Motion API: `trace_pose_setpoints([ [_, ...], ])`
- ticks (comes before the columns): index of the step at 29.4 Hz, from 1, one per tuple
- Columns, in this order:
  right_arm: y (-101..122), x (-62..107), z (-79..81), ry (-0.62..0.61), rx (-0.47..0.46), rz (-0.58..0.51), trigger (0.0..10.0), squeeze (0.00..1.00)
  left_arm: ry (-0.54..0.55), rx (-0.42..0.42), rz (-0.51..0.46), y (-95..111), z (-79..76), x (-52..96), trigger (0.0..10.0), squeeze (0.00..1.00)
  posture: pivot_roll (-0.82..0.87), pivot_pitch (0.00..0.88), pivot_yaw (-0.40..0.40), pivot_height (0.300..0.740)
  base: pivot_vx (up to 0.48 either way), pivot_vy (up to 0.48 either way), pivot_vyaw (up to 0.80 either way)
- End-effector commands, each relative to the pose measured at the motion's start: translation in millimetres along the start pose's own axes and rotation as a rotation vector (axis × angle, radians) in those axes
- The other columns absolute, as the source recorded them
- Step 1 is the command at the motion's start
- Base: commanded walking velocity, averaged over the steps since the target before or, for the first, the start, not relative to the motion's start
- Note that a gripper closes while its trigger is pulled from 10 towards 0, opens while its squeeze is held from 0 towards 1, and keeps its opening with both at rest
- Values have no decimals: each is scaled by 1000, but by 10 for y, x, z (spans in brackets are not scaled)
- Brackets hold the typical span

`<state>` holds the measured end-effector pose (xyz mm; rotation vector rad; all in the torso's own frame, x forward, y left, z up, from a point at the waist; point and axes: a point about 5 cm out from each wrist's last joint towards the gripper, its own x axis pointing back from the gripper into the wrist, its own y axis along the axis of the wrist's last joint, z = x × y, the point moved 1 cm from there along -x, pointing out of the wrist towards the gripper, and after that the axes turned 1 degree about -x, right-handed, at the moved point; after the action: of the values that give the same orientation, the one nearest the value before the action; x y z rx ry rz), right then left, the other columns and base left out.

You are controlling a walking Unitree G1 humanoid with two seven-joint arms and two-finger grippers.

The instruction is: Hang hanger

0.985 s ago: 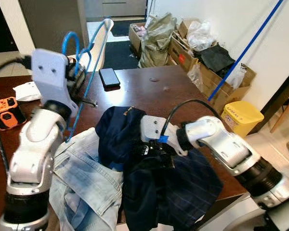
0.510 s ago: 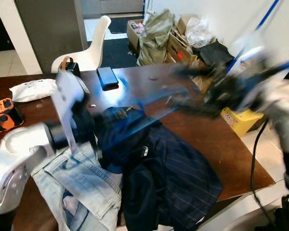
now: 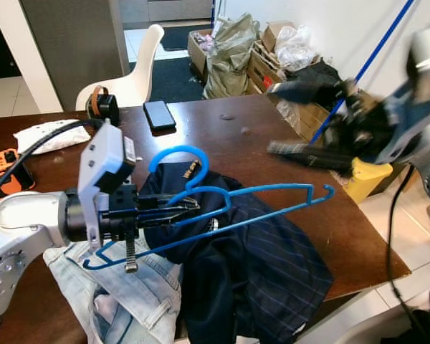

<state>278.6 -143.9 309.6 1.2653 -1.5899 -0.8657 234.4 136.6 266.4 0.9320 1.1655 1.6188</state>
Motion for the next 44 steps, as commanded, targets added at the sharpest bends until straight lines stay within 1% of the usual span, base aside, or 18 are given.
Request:
trace_pose_setpoints([
  [1, -58, -60, 63, 40, -9, 70, 10000, 0, -18, -19, 25, 6, -20, 0, 10000, 0, 89, 79, -16, 740, 0, 0, 0],
  [3, -58, -60, 63, 40, -9, 70, 10000, 0, -18, -19, 25, 6, -20, 0, 10000, 0, 89, 79, -16, 740, 0, 0, 0],
  [4, -113, -145, 130, 84, -18, 119, 10000, 0, -32, -17, 41, -4, -39, 1, 10000, 0, 88, 81, -15, 740, 0, 0, 0],
  [5, -113, -145, 130, 84, -18, 119, 10000, 0, -32, -17, 41, -4, -39, 1, 10000, 0, 88, 81, -15, 740, 0, 0, 0],
  [6, -141, -250, 188, 121, -27, 141, 10000, 0, -45, -15, 61, -34, -59, -14, 10000, 0, 83, 80, -13, 740, 0, 0, 0],
  [7, -141, -250, 188, 121, -27, 141, 10000, 0, -45, -15, 61, -34, -59, -14, 10000, 0, 83, 80, -13, 740, 0, 0, 0],
  [8, -166, -337, 232, 148, -34, 157, 10000, 0, -53, -16, 88, -68, -67, -28, 10000, 0, 84, 79, -12, 740, 0, 0, 0],
  [10, -166, -337, 232, 148, -34, 157, 10000, 0, -53, -16, 88, -68, -67, -28, 10000, 0, 84, 79, -12, 740, 0, 0, 0],
  [12, -194, -451, 272, 178, -44, 165, 10000, 0, -71, -20, 128, -120, -80, -48, 10000, 0, 84, 78, -12, 740, 0, 0, 0],
  [14, -201, -474, 275, 182, -46, 165, 10000, 0, -78, -21, 135, -129, -86, -50, 10000, 0, 84, 78, -12, 740, 0, 0, 0],
  [17, -262, -582, 320, 205, -51, 203, 10000, 0, -85, -32, 158, -161, -106, -72, 10000, 0, 85, 79, -15, 740, 0, 0, 0],
  [21, -279, -615, 326, 208, -52, 219, 10000, 0, -84, -39, 167, -173, -110, -81, 10000, 0, 85, 79, -16, 740, 0, 0, 0],
  [22, -291, -626, 325, 208, -51, 235, 9569, 0, -85, -41, 170, -178, -114, -84, 10000, 0, 85, 78, -18, 740, 0, 0, 0],
  [23, -306, -637, 318, 203, -54, 248, 3686, 0, -86, -43, 173, -181, -116, -86, 10000, 0, 85, 77, -19, 740, 0, 0, 0],
  [24, -306, -637, 318, 203, -54, 248, 3686, 0, -86, -43, 173, -181, -116, -86, 10000, 0, 85, 77, -19, 740, 0, 0, 0],
  [25, -319, -643, 312, 198, -55, 263, 0, 0, -87, -46, 177, -184, -117, -88, 10000, 0, 85, 78, -19, 740, 0, 0, 0],
  [40, -378, -654, 288, 169, -60, 306, 0, 0, -96, -66, 188, -186, -111, -105, 10000, 0, 83, 75, -15, 740, 0, 0, 0],
  [44, -403, -650, 280, 158, -58, 318, 0, 0, -110, -105, 197, -188, -123, -125, 10000, 0, 84, 68, -14, 740, 0, 0, 0],
])
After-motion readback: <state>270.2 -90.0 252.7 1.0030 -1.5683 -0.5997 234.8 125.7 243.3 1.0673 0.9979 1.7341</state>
